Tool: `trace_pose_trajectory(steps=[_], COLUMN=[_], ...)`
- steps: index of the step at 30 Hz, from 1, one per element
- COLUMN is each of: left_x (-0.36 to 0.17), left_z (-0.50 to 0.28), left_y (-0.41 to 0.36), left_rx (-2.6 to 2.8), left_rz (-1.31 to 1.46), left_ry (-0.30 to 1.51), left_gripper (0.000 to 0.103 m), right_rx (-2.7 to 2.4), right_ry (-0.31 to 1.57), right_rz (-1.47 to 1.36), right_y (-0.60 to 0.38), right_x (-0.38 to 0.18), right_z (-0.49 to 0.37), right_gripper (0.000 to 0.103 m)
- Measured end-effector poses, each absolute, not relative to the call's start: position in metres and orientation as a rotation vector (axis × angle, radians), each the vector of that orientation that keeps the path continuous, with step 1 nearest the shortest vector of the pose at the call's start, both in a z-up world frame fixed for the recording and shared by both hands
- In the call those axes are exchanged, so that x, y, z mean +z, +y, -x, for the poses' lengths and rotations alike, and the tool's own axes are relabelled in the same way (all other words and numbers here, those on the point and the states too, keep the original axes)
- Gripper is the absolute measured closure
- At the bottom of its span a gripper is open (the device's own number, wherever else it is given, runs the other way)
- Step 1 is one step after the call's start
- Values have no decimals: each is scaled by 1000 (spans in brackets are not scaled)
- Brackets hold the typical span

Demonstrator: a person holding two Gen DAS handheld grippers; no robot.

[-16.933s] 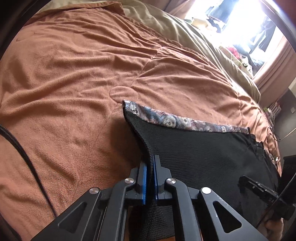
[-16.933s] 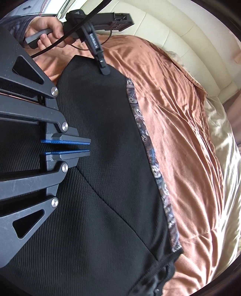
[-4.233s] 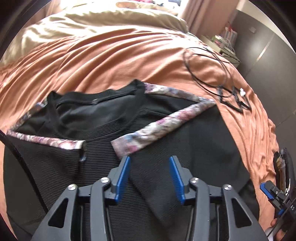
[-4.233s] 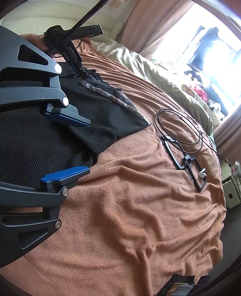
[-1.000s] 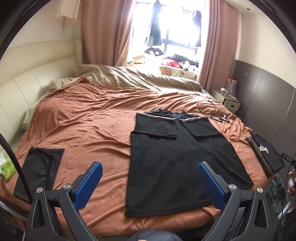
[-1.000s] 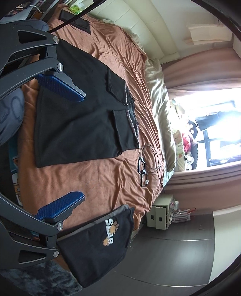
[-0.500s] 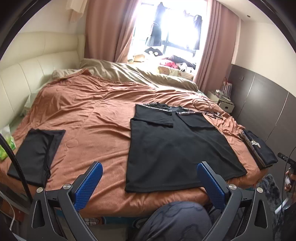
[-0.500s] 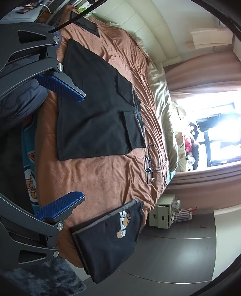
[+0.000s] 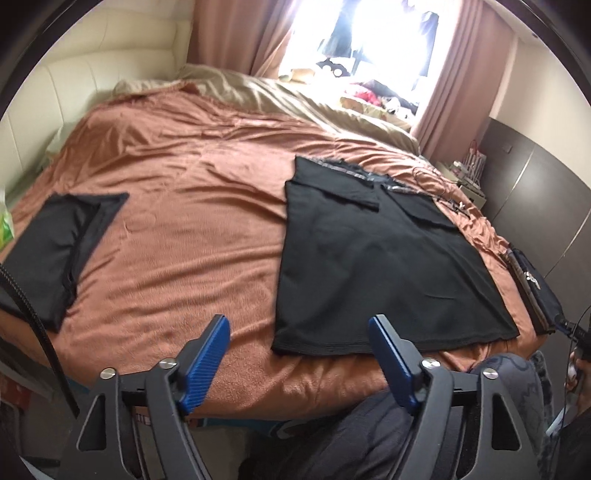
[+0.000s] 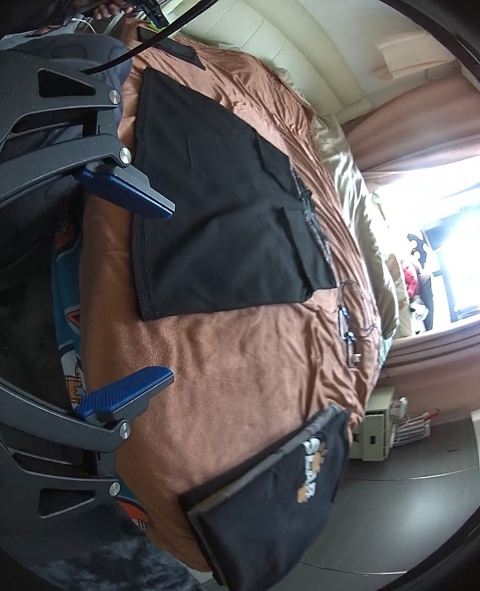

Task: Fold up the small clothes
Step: 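Lower both tools to the hem of the folded black shirt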

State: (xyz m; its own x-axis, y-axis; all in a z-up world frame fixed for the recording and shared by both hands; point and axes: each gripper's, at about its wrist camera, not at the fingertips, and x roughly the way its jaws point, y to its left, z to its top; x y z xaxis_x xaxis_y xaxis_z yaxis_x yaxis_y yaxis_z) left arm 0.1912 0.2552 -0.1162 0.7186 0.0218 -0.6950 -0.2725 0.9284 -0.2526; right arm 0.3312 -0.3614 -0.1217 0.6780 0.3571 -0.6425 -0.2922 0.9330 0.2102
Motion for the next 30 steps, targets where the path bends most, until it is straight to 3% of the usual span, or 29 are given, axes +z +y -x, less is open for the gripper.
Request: trace_pose_trajectory(steps=[2, 13, 18, 23, 30], left_x=[-133, -203, -211, -223, -230], left_z=[-201, -240, -251, -271, -280], left_y=[263, 288, 289, 286, 295], left_rx=[171, 158, 120, 136, 149], left_rz=[383, 519, 548, 525, 598], left_ry=[790, 913, 919, 978, 969], left_gripper=[37, 51, 53, 72, 79], right_rx=[365, 364, 397, 418, 450], right_ry=[766, 875, 896, 917, 906], right_rz=[-102, -136, -140, -149, -260], right_y=[-358, -340, -332, -327, -333], right_x=[-130, -174, -188, -203, -217], right_z=[-344, -405, -421, -439, -454], right_gripper=[27, 35, 39, 49, 54])
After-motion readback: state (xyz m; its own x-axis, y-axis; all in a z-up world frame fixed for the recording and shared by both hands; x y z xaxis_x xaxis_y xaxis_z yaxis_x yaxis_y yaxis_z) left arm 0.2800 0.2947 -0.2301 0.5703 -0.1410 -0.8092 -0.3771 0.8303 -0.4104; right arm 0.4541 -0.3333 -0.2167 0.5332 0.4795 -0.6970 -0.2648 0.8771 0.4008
